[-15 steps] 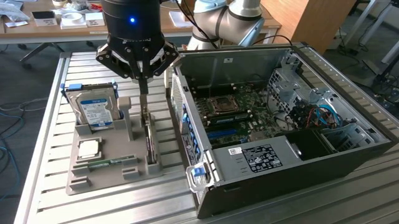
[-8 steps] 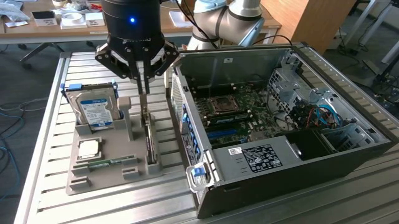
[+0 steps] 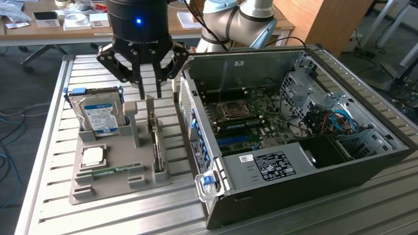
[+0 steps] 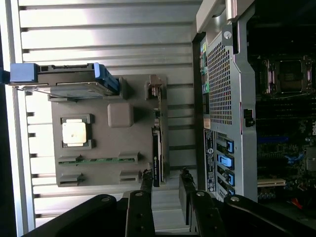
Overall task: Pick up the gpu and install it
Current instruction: 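Pick up the gpu and move the gpu toward the slot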
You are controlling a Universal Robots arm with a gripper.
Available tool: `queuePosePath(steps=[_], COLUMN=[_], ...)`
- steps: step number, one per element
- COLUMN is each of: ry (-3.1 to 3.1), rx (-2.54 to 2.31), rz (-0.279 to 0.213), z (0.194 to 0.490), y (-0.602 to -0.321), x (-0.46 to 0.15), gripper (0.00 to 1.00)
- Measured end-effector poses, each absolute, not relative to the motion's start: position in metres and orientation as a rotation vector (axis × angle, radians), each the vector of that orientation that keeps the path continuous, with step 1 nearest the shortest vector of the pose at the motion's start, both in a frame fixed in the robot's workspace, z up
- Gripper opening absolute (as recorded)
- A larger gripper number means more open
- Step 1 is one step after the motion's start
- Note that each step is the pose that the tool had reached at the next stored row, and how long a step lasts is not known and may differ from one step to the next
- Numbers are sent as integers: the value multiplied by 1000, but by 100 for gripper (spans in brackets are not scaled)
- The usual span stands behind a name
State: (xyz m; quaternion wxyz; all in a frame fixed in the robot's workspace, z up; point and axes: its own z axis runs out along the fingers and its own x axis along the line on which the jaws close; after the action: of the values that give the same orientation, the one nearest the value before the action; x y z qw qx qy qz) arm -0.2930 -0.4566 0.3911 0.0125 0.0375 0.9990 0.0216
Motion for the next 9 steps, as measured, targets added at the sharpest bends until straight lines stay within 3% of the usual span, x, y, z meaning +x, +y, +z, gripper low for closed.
queuePosePath(steps=[9], ry=[3113], rx=[117], rz=[68], z=[384], y=[-457], x=[-293], gripper=[36])
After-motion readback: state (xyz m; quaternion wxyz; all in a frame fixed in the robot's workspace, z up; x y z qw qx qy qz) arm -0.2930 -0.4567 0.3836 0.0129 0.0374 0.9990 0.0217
